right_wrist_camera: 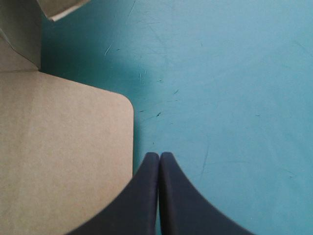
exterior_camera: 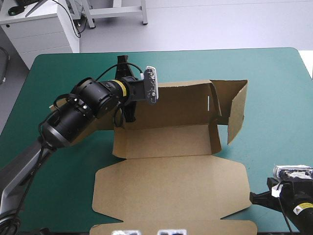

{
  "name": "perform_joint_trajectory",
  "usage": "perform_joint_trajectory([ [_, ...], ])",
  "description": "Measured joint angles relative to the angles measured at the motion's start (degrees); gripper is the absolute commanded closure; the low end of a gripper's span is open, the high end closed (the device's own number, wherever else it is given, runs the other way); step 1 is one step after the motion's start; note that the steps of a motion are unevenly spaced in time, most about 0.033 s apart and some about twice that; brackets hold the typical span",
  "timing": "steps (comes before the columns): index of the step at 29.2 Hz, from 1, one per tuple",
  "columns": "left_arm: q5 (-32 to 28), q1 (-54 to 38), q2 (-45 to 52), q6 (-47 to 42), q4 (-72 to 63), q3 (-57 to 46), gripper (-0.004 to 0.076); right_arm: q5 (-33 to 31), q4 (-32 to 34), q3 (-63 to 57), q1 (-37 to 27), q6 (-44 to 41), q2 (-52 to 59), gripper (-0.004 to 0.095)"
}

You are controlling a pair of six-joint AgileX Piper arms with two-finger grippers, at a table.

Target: Fold the box

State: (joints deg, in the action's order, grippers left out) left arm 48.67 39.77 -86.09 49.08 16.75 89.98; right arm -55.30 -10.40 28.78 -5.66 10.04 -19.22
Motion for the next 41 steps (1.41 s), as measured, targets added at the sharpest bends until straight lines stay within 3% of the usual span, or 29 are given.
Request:
perform_joint_trajectory([
  [11,-4.40,9.49,0.00,-17.43,21.51,-6.50,0.0731,-0.38,-3.07,2.69,0.00,0.00,0.00,0.0922],
  [22,-8.22,17.11,-0.10,-50.69,52.09,-18.65,0.0731,-0.68,-5.08,12.46,0.00,0.00,-6.96,0.0922],
  [31,-9.19,17.53,-0.10,-57.50,59.21,-27.45,0.0731,-0.61,-7.66,27.15,0.00,1.37,-20.95,0.0922],
  [41,-9.83,17.53,-0.85,-58.12,62.13,-28.55,0.0731,-2.73,-12.99,44.84,0.02,7.09,-43.28,0.0922],
])
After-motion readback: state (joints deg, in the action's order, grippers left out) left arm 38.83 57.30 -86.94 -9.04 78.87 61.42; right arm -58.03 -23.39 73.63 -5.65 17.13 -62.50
